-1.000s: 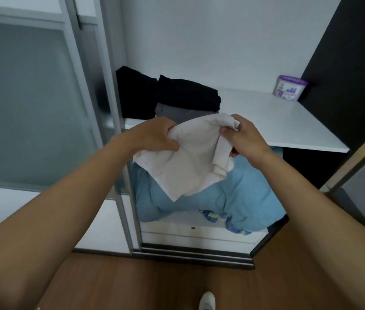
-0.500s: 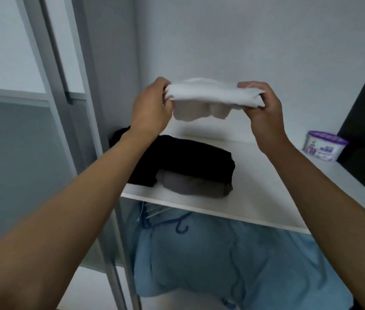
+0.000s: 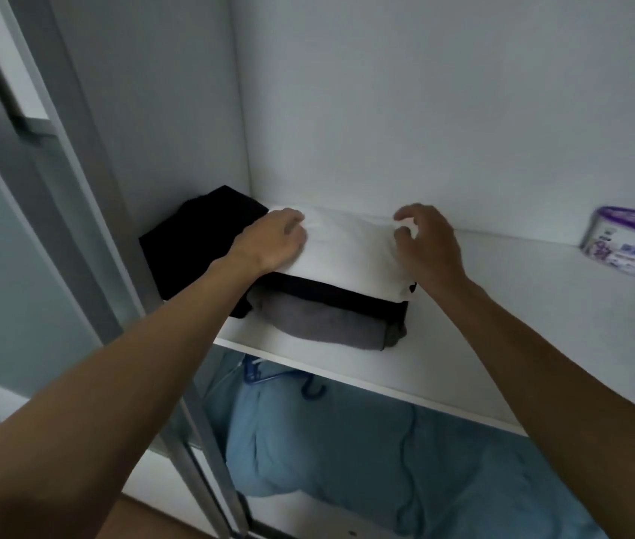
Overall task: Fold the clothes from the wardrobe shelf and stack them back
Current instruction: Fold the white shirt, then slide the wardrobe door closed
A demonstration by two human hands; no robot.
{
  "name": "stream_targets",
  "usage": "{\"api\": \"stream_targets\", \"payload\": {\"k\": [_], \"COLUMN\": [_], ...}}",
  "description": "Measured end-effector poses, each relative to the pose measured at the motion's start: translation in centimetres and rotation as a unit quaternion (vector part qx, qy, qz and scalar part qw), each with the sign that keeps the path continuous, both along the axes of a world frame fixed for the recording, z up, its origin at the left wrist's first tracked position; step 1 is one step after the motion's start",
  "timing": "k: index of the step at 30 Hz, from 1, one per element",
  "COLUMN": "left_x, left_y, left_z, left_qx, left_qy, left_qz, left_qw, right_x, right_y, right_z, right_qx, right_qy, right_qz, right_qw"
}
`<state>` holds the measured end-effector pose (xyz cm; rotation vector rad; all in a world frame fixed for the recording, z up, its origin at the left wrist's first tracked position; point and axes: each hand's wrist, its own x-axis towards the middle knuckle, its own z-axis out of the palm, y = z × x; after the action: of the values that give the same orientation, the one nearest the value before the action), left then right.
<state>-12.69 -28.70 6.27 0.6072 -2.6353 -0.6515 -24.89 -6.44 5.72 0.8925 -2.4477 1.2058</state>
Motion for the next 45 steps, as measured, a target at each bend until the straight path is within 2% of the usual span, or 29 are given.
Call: {"api": "stream_targets", "payload": {"k": [4,6,9,12,14,16,18,21,25,32,38,45], "left_x": [-2.1,-2.2,-1.9,-1.1,-0.3,0.7,1.5,2.7,2.1,-4.1,-10.8,-15.0], "left_y": [0.8,0.6,0.0,-1.1,-2.4,-3.8,-5.5,-7.4,-7.8,-9.7,-13.0,-15.3], "left_z": [-1.6,-2.2,-2.0,-2.0,-2.2,-2.3,-2.5,-4.1,-7.0,-6.4,-5.7,-6.6], "left_qx": [-0.007,-0.005,0.018,0.026,0.005,-0.064,-0.107,-0.051,-0.049,-0.023,-0.002,0.009], "left_qy": [-0.051,-0.055,-0.053,0.009,0.061,0.079,0.043,-0.055,-0.046,-0.090,-0.133,-0.112], "left_qz": [-0.026,-0.018,-0.006,0.015,0.066,0.152,0.223,0.267,0.255,0.184,0.139,0.125], "left_qw": [0.998,0.998,0.998,1.000,0.996,0.983,0.968,0.961,0.965,0.979,0.981,0.986], "right_x": [-0.1,-0.1,-0.4,-0.1,1.2,2.8,3.9,3.5,1.7,-4.7,-11.1,-16.5], "right_y": [-4.0,-4.3,-4.2,-5.3,-6.6,-8.3,-9.7,-10.7,-11.2,-13.3,-15.7,-18.7], "right_z": [-0.5,-1.9,-2.4,-1.6,-1.4,-1.8,-2.9,-4.3,-5.2,-5.4,-5.4,-5.7], "right_qx": [0.160,0.191,0.209,0.279,0.266,0.252,0.273,0.294,0.272,0.256,0.234,0.234], "right_qy": [-0.088,-0.098,-0.081,-0.004,0.078,0.124,0.127,0.134,0.190,0.196,0.163,0.134], "right_qz": [0.033,0.029,0.002,-0.032,-0.016,0.028,0.055,0.037,-0.003,-0.056,-0.061,-0.074], "right_qw": [0.983,0.976,0.974,0.960,0.961,0.959,0.952,0.946,0.943,0.945,0.956,0.960]}}
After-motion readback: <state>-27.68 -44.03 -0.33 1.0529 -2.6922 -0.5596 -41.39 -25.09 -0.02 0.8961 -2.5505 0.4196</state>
